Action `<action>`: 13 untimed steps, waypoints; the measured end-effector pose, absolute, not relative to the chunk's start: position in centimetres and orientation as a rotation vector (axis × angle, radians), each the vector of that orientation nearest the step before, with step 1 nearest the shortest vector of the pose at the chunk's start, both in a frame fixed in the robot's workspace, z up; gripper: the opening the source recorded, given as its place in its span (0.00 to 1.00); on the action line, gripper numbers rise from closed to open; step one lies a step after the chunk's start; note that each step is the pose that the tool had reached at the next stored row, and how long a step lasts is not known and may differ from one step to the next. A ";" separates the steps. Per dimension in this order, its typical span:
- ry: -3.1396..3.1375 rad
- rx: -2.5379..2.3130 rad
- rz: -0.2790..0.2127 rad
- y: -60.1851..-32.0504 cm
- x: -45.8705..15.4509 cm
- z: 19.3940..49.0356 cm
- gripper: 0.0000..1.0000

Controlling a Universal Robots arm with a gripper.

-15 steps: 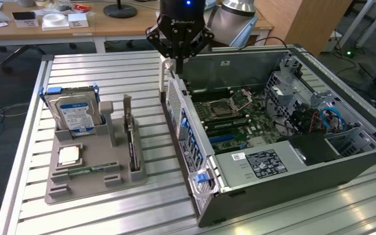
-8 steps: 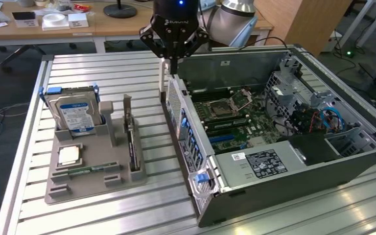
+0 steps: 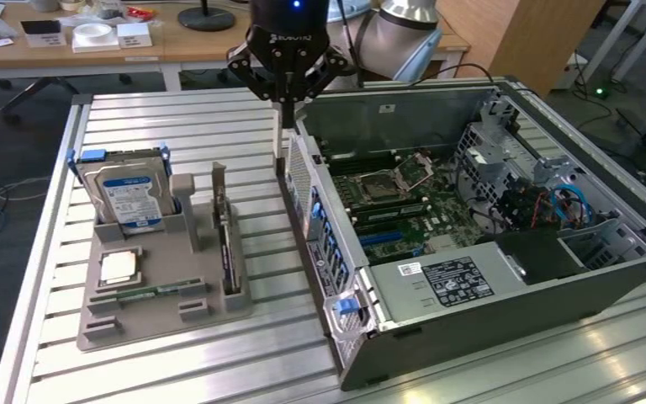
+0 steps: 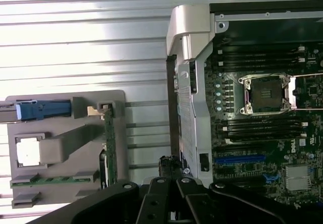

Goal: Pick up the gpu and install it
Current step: 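Reach for the gpu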

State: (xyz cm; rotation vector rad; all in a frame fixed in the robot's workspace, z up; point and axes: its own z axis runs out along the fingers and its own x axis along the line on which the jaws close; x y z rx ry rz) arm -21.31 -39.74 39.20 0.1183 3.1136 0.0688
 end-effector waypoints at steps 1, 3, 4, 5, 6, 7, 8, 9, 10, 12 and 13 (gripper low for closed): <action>3.114 0.118 0.069 -39.7 -21.5 39.2 0.11; 3.114 0.119 0.069 -39.7 -21.9 39.2 0.11; 3.114 0.119 0.069 -39.7 -22.0 39.2 0.11; 3.114 0.119 0.069 -39.7 -22.2 39.2 0.11; 3.114 0.119 0.069 -39.7 -22.4 39.2 0.11; 3.114 0.119 0.069 -39.7 -22.6 39.2 0.11; 3.114 0.119 0.069 -39.7 -22.7 39.2 0.11; 3.114 0.120 0.069 -39.7 -22.9 39.2 0.11; 3.114 0.120 0.069 -39.7 -23.1 39.2 0.11; 3.113 0.120 0.069 -39.7 -23.4 39.2 0.11; 3.113 0.120 0.069 -39.7 -23.6 39.2 0.11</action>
